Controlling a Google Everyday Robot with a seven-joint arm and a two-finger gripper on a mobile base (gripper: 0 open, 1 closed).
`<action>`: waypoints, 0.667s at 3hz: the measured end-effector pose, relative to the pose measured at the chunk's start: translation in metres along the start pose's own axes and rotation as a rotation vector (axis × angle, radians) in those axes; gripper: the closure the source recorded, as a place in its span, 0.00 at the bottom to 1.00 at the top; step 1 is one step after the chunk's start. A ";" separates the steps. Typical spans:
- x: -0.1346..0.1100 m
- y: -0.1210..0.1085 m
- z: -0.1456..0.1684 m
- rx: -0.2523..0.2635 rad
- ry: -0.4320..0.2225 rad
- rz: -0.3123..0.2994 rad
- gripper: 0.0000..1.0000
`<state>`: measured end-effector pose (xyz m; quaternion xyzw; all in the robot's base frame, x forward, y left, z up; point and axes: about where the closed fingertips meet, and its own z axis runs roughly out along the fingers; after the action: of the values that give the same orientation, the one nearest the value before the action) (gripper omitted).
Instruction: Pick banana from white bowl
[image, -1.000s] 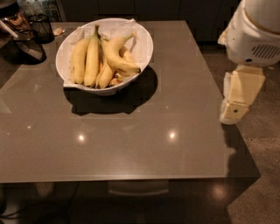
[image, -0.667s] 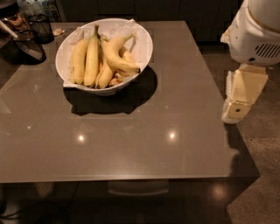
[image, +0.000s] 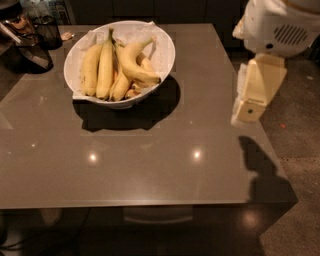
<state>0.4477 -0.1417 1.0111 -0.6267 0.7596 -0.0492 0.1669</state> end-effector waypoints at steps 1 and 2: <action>-0.038 -0.013 -0.002 -0.001 0.002 -0.024 0.00; -0.060 -0.029 0.006 0.021 0.036 -0.078 0.00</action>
Offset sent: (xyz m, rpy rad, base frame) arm 0.0550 0.0649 0.0029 -0.1645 0.0238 0.1010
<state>0.4858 -0.0889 1.0254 -0.6531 0.7369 -0.0751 0.1577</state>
